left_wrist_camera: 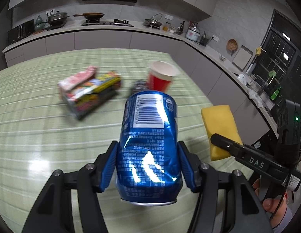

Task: Collect trash
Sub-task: 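Carry Pepsi can and yellow sponge to the black bucket and release both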

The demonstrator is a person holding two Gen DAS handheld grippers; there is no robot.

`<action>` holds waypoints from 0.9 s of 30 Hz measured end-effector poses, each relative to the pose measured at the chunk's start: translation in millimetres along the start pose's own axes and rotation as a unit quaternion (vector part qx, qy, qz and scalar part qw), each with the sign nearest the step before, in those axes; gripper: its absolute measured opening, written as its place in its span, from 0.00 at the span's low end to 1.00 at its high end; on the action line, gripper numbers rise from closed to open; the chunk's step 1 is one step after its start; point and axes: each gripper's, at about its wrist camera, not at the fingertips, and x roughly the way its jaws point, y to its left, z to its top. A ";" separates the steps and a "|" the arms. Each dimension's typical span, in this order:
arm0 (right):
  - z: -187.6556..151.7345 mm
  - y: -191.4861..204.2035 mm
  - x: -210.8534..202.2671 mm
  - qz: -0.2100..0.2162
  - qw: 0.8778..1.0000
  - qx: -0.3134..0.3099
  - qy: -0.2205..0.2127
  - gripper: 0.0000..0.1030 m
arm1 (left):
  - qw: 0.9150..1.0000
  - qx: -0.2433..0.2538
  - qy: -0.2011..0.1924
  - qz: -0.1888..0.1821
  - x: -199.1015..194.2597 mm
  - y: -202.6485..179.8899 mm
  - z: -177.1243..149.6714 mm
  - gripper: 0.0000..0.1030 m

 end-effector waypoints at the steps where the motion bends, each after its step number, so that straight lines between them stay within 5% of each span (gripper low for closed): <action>1: 0.4 -20.4 -9.7 0.004 1.000 0.002 -0.001 0.32 | 1.000 -0.003 -0.001 -0.002 5.6 -20.9 -1.6 0.59; 13: 14.4 -211.2 -105.5 -0.013 1.000 0.014 -0.012 0.32 | 0.999 0.005 -0.007 -0.054 69.1 -200.7 5.1 0.59; 20: 3.1 -276.6 -144.7 -0.057 0.996 0.066 -0.033 0.32 | 0.995 0.048 0.004 -0.091 90.9 -253.1 -2.1 0.59; 27: -6.9 -326.8 -153.5 -0.054 0.993 0.105 -0.028 0.32 | 0.995 0.064 0.022 -0.073 109.2 -296.1 -13.1 0.59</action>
